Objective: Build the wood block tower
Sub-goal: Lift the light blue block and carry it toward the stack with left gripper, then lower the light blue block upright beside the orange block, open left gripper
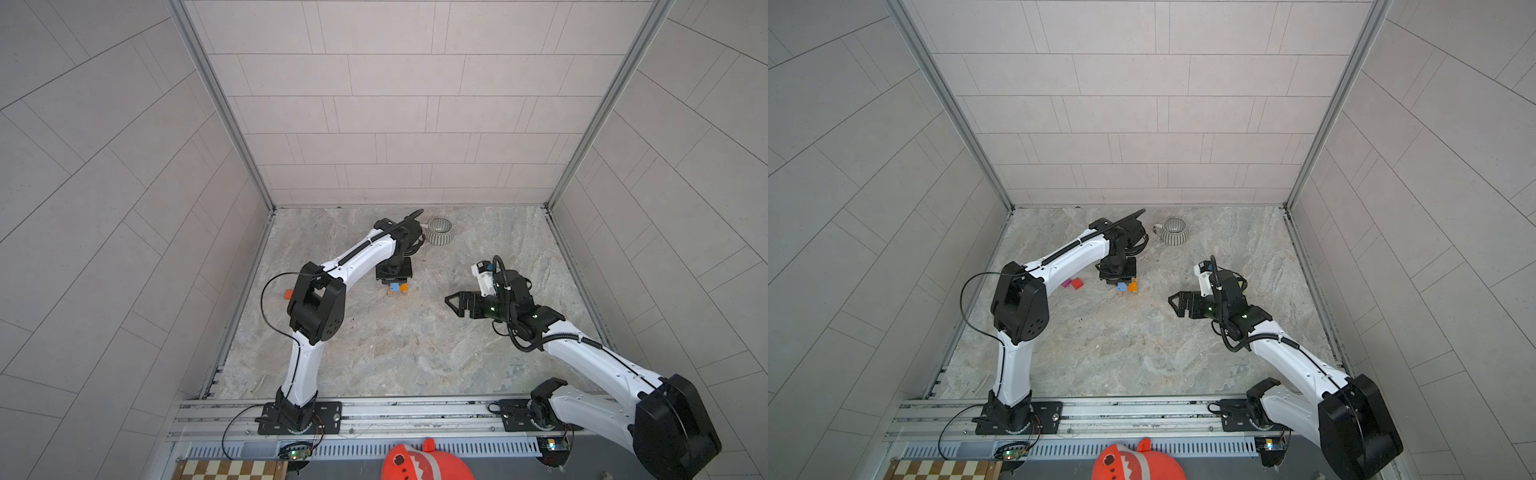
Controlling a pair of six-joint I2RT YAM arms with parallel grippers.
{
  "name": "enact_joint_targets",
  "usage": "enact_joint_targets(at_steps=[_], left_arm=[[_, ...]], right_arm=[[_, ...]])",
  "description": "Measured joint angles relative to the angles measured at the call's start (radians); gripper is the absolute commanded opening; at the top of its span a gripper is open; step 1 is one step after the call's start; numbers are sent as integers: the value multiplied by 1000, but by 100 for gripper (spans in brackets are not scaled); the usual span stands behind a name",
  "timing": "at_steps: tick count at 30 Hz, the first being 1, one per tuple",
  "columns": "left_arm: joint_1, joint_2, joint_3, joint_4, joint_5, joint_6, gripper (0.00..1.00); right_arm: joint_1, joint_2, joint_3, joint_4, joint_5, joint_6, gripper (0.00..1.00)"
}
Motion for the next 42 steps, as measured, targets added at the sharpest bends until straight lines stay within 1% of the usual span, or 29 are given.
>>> enact_joint_targets(at_steps=[28,42], left_arm=[[37,47,-16,30,4,30,14],[39,62,-12,38,23,33,21]], right_arm=[[-1,31,0,1,-2,3,100],[-1,33,-6,1,-5,4,99]])
